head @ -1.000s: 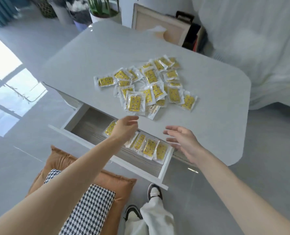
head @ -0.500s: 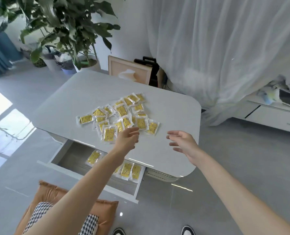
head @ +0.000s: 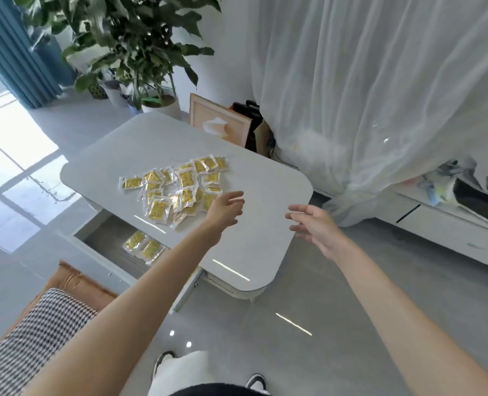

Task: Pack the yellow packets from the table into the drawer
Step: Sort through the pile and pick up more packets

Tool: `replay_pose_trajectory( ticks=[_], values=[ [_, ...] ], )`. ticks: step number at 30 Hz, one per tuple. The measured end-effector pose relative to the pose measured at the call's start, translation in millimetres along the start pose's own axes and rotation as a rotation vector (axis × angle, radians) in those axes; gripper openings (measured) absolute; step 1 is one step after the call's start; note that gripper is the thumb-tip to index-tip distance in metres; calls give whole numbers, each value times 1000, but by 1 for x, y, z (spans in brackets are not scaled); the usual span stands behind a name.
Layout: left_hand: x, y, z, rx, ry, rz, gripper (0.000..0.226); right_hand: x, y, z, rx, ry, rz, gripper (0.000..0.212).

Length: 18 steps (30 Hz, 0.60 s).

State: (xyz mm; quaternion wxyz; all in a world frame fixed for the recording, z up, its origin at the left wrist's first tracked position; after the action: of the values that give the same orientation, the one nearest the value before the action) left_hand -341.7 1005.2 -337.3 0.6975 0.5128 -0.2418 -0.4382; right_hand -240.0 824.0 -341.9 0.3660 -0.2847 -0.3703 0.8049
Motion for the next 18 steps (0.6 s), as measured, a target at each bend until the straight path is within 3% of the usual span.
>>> replay_pose_trajectory(
  ticks=[10, 18],
  values=[
    [83, 23, -27, -26, 5, 125, 35, -87, -32, -39, -46, -61, 58, 16],
    [104, 30, -125, -91, 104, 175, 34, -130, -78, -136, -76, -101, 43, 14]
  ],
)
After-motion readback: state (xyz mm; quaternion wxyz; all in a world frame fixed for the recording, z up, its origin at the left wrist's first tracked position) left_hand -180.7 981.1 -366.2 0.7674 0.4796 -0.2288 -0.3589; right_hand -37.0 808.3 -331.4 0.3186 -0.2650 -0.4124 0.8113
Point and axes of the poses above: each hand's wrist, its own z-axis away from the middle knuckle, its own x-axis out of the palm, y = z × x, the point moved 7 cm from there along -z, towards the middle knuckle, and after that the axes turned 5 degrees about x, right-handed, at the moved point
